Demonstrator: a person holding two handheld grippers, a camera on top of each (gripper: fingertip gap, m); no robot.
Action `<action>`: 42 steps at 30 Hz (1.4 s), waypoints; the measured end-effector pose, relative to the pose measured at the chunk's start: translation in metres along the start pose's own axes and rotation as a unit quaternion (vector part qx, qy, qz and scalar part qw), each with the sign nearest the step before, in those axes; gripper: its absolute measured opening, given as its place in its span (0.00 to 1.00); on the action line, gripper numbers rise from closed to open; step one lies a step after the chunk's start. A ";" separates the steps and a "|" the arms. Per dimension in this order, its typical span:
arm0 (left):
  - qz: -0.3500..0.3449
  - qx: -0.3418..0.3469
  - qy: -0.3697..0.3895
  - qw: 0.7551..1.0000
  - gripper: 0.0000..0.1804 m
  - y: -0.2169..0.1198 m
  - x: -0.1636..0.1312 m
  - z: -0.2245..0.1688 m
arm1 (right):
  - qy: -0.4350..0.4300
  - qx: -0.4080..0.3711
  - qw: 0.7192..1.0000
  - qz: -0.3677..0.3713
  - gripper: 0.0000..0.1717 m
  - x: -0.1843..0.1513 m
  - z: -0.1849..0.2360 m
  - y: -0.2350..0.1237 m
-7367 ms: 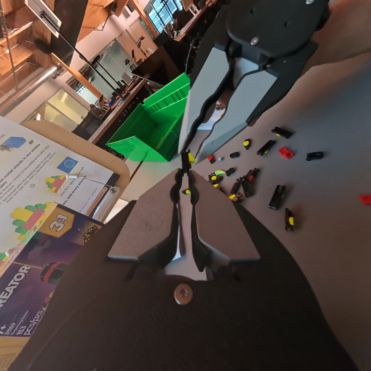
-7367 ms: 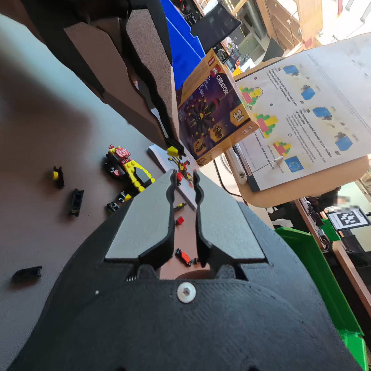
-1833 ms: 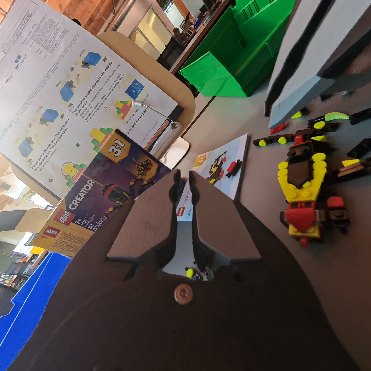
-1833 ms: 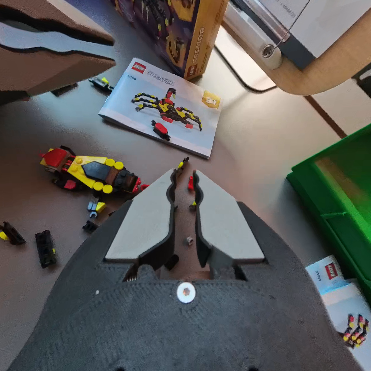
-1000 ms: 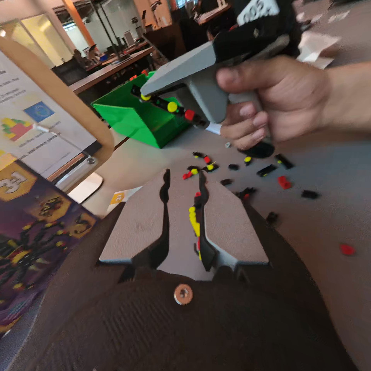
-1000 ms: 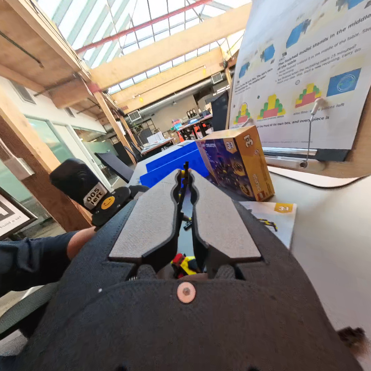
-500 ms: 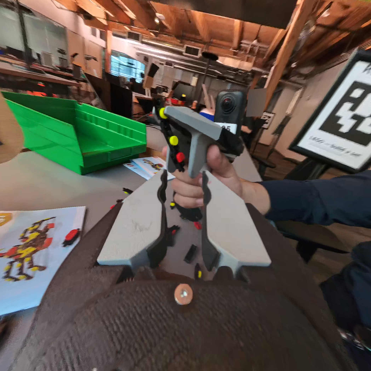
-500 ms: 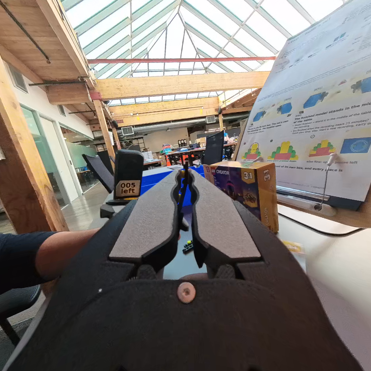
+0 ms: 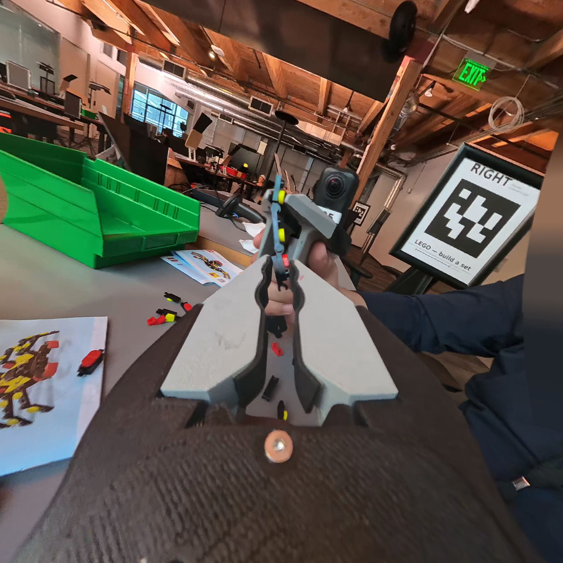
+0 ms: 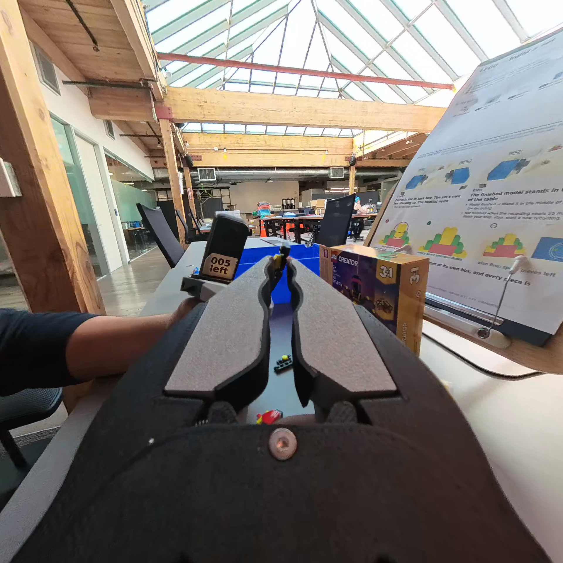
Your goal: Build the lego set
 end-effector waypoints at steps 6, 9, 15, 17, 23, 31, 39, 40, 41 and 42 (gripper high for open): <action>-0.016 0.029 -0.034 0.999 0.04 -0.018 0.008 0.014 | 0.006 0.038 0.997 0.069 0.00 -0.004 -0.015 -0.005; 0.006 0.031 -0.053 0.998 0.04 -0.019 0.005 0.017 | -0.074 0.011 0.992 0.102 0.08 -0.003 -0.019 -0.011; 0.093 0.009 -0.121 0.988 0.04 -0.011 -0.017 0.020 | -0.210 0.060 0.950 0.223 0.17 -0.007 -0.004 -0.022; 0.105 -0.004 -0.129 0.986 0.04 -0.008 -0.021 0.019 | -0.257 0.057 0.934 0.241 0.09 -0.012 0.000 -0.022; 0.127 -0.004 -0.128 0.984 0.04 -0.006 -0.026 0.018 | -0.334 0.050 0.899 0.279 0.00 -0.021 0.002 -0.024; 0.120 -0.006 -0.148 0.982 0.04 -0.007 -0.027 0.020 | -0.372 0.045 0.878 0.299 0.08 -0.025 0.002 -0.029; 0.139 0.037 -0.086 0.986 0.06 -0.006 -0.024 0.020 | -0.386 0.010 0.861 0.331 0.03 -0.028 -0.004 -0.025; 0.154 0.055 -0.052 0.985 0.11 -0.005 -0.023 0.019 | -0.380 0.006 0.862 0.335 0.03 -0.029 -0.006 -0.025; 0.169 0.076 -0.013 0.983 0.16 -0.004 -0.023 0.018 | -0.368 0.005 0.866 0.339 0.03 -0.029 -0.008 -0.025; 0.179 0.096 0.026 0.979 0.20 -0.004 -0.022 0.016 | -0.352 0.004 0.870 0.345 0.03 -0.029 -0.010 -0.025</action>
Point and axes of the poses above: each gripper's, where its closed fingertips meet, y out along the fingers, x out of its top, z = x × y across the jaws, the point moved 9 cm from there along -y, back along the fingers, and after that the axes turned 7 degrees about y, right-handed, at the moved point
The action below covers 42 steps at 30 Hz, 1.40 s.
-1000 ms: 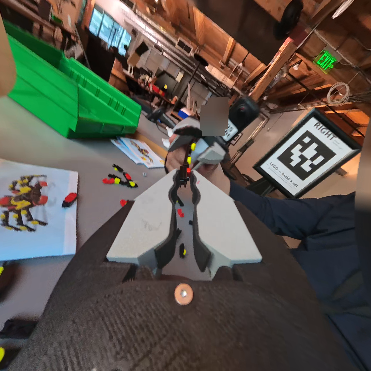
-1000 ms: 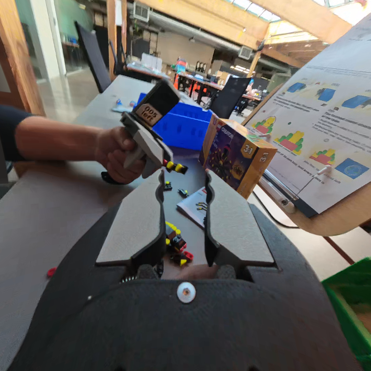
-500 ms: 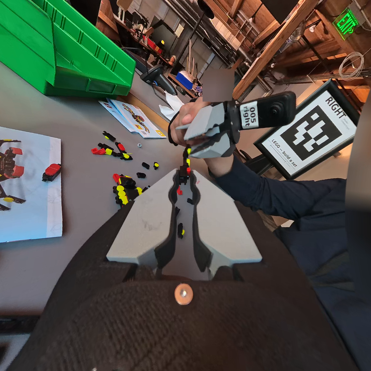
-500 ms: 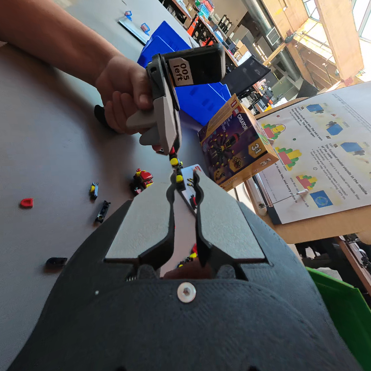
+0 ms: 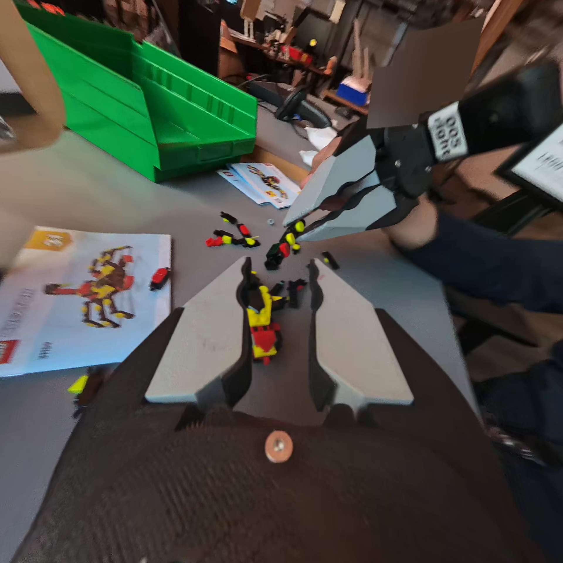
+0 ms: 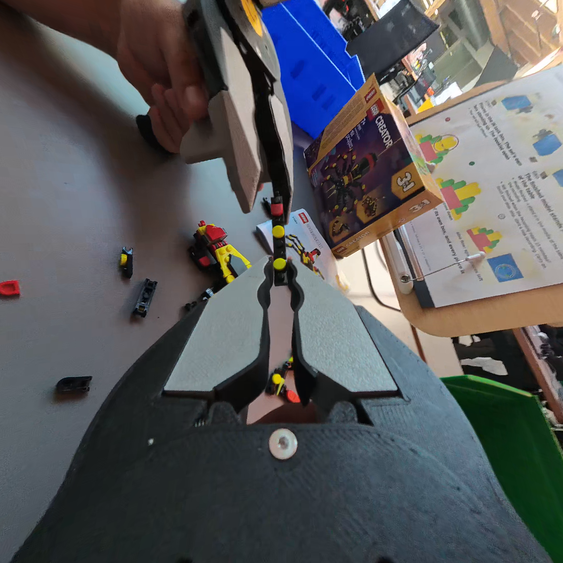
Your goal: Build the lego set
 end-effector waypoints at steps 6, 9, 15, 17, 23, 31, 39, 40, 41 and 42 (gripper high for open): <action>0.036 0.122 0.245 0.961 0.23 0.008 -0.001 -0.019 | 0.101 0.065 0.992 0.040 0.03 -0.010 -0.003 0.008; 0.074 0.149 0.377 0.911 0.21 0.018 -0.010 -0.033 | 0.174 0.094 0.979 0.042 0.03 -0.014 -0.007 0.012; 0.125 0.223 0.560 0.788 0.12 0.031 -0.021 -0.045 | 0.294 0.163 0.941 0.021 0.03 -0.012 -0.009 0.017; 0.129 0.242 0.600 0.752 0.03 0.033 -0.022 -0.048 | 0.321 0.186 0.929 0.010 0.03 -0.011 -0.008 0.018; 0.129 0.270 0.615 0.729 0.02 0.038 -0.021 -0.051 | 0.363 0.206 0.908 -0.022 0.03 -0.013 -0.014 0.014; 0.137 0.291 0.615 0.720 0.02 0.040 -0.020 -0.049 | 0.489 0.254 0.833 -0.044 0.03 -0.024 -0.017 0.021; 0.149 0.274 0.559 0.768 0.01 0.036 -0.019 -0.042 | 0.299 0.145 0.940 -0.071 0.05 -0.007 -0.012 0.014; 0.147 0.273 0.554 0.773 0.01 0.035 -0.019 -0.041 | 0.262 0.131 0.953 -0.070 0.05 -0.002 -0.008 0.013; 0.143 0.271 0.548 0.778 0.01 0.034 -0.018 -0.041 | 0.221 0.121 0.966 -0.058 0.06 0.001 -0.004 0.012; 0.141 0.268 0.542 0.784 0.01 0.034 -0.018 -0.041 | 0.177 0.106 0.978 -0.044 0.07 0.002 0.001 0.012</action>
Point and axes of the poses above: each gripper's, where its closed fingertips meet, y out along the fingers, x out of its top, z = x × y across the jaws, the point moved 9 cm from there along -y, back along the fingers, and after that the axes turned 7 degrees about y, right-handed, at the moved point
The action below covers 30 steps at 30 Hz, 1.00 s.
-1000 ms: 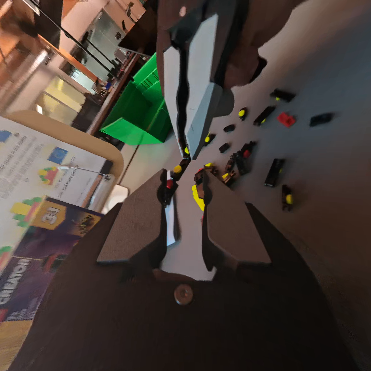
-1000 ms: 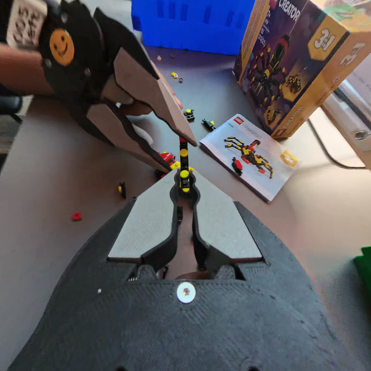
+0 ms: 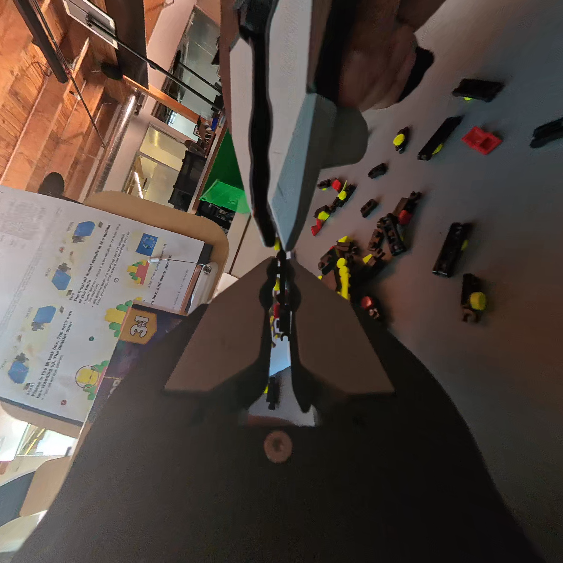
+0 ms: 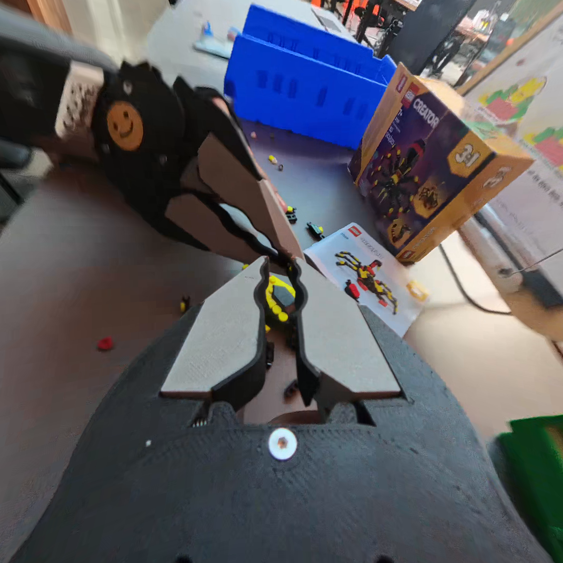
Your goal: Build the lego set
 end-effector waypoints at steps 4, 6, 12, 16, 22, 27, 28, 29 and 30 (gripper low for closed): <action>-0.004 -0.013 -0.006 1.000 0.01 0.001 0.001 -0.003 | -0.154 -0.067 0.985 0.038 0.05 -0.002 0.014 0.002; -0.008 -0.014 -0.006 1.000 0.01 0.001 0.002 -0.003 | -0.200 -0.086 0.975 0.049 0.03 -0.002 0.019 0.003; -0.010 -0.019 0.002 1.000 0.01 0.000 0.002 -0.004 | -0.280 -0.128 0.949 0.060 0.00 -0.003 0.023 0.004; -0.013 -0.026 -0.007 1.000 0.01 0.001 0.001 -0.005 | -0.320 -0.145 0.933 0.070 0.06 -0.005 0.026 0.005; -0.018 -0.026 -0.005 0.999 0.00 0.000 0.003 -0.006 | -0.324 -0.149 0.930 0.088 0.05 -0.008 0.024 0.005; -0.015 -0.027 -0.021 0.999 0.01 0.002 0.000 -0.005 | -0.337 -0.161 0.922 0.099 0.03 -0.010 0.023 0.009; -0.012 -0.019 -0.031 0.999 0.01 0.002 -0.001 -0.003 | -0.325 -0.171 0.925 0.094 0.03 -0.008 0.022 0.010; -0.009 -0.011 -0.048 0.999 0.01 0.002 -0.002 0.001 | -0.306 -0.184 0.930 0.086 0.03 -0.005 0.020 0.012; -0.007 -0.001 -0.071 0.997 0.01 0.002 -0.004 0.006 | -0.290 -0.199 0.933 0.074 0.03 -0.002 0.018 0.013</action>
Point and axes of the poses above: each gripper's, where its closed fingertips meet, y out along the fingers, x out of its top, z = x × y across the jaws, the point moved 9 cm from there along -y, back along the fingers, and after that the axes turned 7 degrees about y, right-handed, at the moved point
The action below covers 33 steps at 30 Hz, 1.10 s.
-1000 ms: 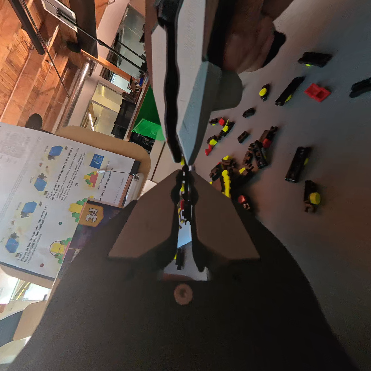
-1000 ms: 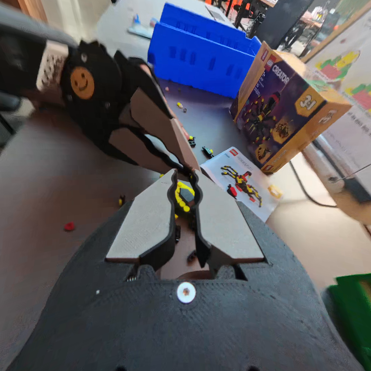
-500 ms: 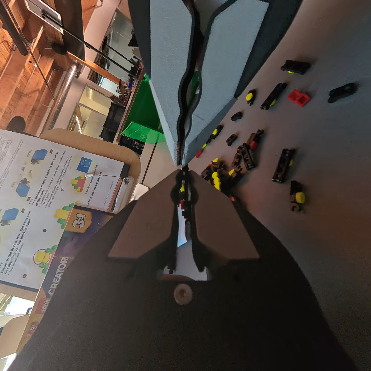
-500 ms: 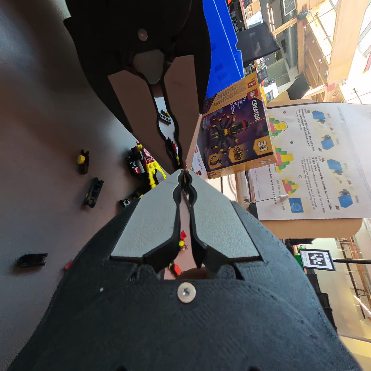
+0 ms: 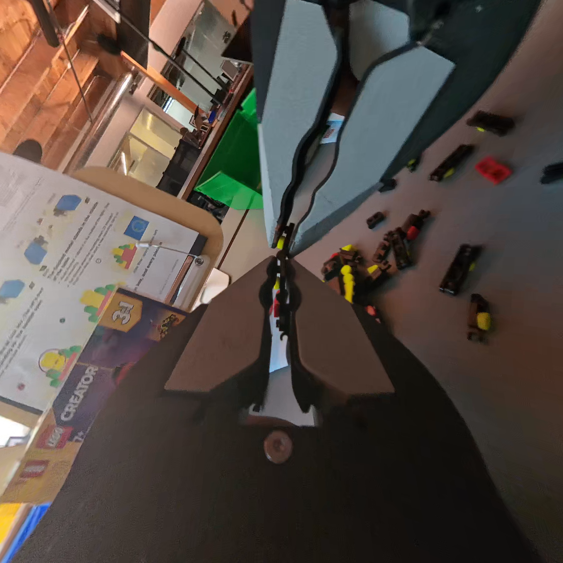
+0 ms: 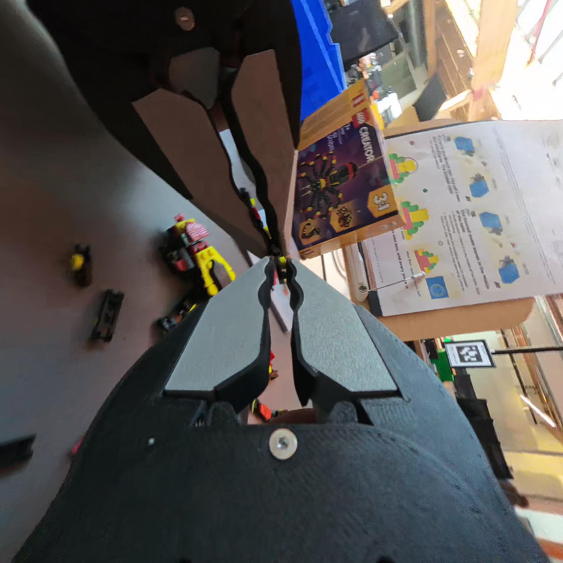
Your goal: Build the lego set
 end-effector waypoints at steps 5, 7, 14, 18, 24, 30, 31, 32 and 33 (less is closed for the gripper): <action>-0.014 0.033 -0.164 0.986 0.01 -0.002 -0.002 0.025 | 0.063 -0.106 0.992 -0.004 0.03 0.016 -0.009 0.009; -0.017 0.036 -0.200 0.979 0.01 -0.002 -0.004 0.030 | 0.086 -0.118 0.989 -0.001 0.03 0.020 -0.012 0.013; -0.029 0.040 -0.299 0.953 0.02 -0.002 -0.007 0.041 | 0.102 -0.156 0.982 0.011 0.01 0.026 -0.022 0.019; -0.003 0.018 -0.366 0.931 0.01 -0.003 -0.024 0.039 | 0.355 -0.242 0.902 -0.043 0.01 -0.022 -0.097 -0.024; -0.043 0.068 -0.228 0.970 0.01 -0.012 -0.020 0.045 | 0.227 -0.116 0.965 0.066 0.02 -0.050 -0.059 -0.012; -0.022 0.109 -0.113 0.987 0.01 -0.011 -0.016 0.036 | 0.169 -0.072 0.975 0.128 0.02 -0.058 -0.036 0.010; -0.013 0.121 -0.090 0.988 0.01 -0.010 -0.019 0.035 | 0.167 -0.076 0.974 0.132 0.02 -0.060 -0.034 0.011; -0.005 0.130 -0.077 0.988 0.01 -0.010 -0.021 0.035 | 0.167 -0.075 0.974 0.134 0.02 -0.062 -0.033 0.012; 0.001 0.134 -0.073 0.988 0.01 -0.009 -0.024 0.034 | 0.170 -0.075 0.973 0.137 0.02 -0.065 -0.032 0.013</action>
Point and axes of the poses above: each gripper's, where its closed fingertips meet, y out along the fingers, x out of its top, z = x × y across the jaws, the point moved 9 cm from there along -y, back along the fingers, and after that the axes turned 7 degrees about y, right-handed, at the moved point
